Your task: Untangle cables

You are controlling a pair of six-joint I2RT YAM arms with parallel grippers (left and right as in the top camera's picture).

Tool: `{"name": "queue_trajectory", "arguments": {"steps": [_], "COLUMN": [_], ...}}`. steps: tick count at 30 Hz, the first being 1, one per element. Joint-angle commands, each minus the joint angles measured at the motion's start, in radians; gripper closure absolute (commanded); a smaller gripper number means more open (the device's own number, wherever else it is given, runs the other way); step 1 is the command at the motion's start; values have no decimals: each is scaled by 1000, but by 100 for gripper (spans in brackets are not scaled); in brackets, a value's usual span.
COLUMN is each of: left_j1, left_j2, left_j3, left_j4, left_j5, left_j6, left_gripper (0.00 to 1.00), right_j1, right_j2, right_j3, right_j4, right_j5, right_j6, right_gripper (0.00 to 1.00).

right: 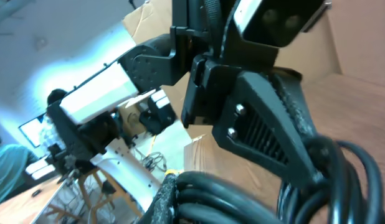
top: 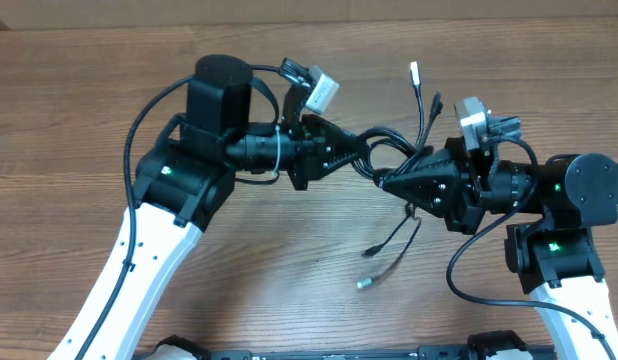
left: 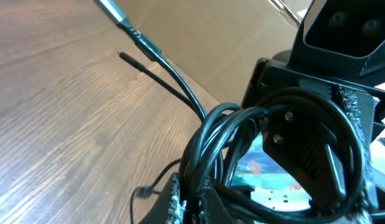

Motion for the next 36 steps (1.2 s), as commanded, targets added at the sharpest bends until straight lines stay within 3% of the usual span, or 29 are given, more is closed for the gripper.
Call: {"name": "queue_trajectory", "arguments": {"steps": [1,5,17,21,25,31,36], "left_j1": [-65,-119,-167,-166,-166,-166,-166], "left_j2": [2,2,2,29,124,188,188], "left_j3": [10,10,10,10,10,10,10], "left_j4": [15,27,154,154,141,47,-86], "left_j5": [-62,-140,-191,-489,-513,-409,-317], "left_j6": [-13,-13,-92,-305,-406,-376,-212], "left_gripper": [96,96,96,96,96,96,96], "right_j1": [7,7,7,7,7,7,7], "right_j2": [-20,-20,42,54,54,54,54], "right_j3": [18,18,17,17,17,17,17], "right_j4": [13,11,-64,-87,-86,-85,-86], "right_j5": [-117,-181,-195,-195,-195,-194,-172], "right_j6": [-3,-20,-53,-53,-54,-78,-80], "right_gripper": [96,96,96,96,96,96,96]}}
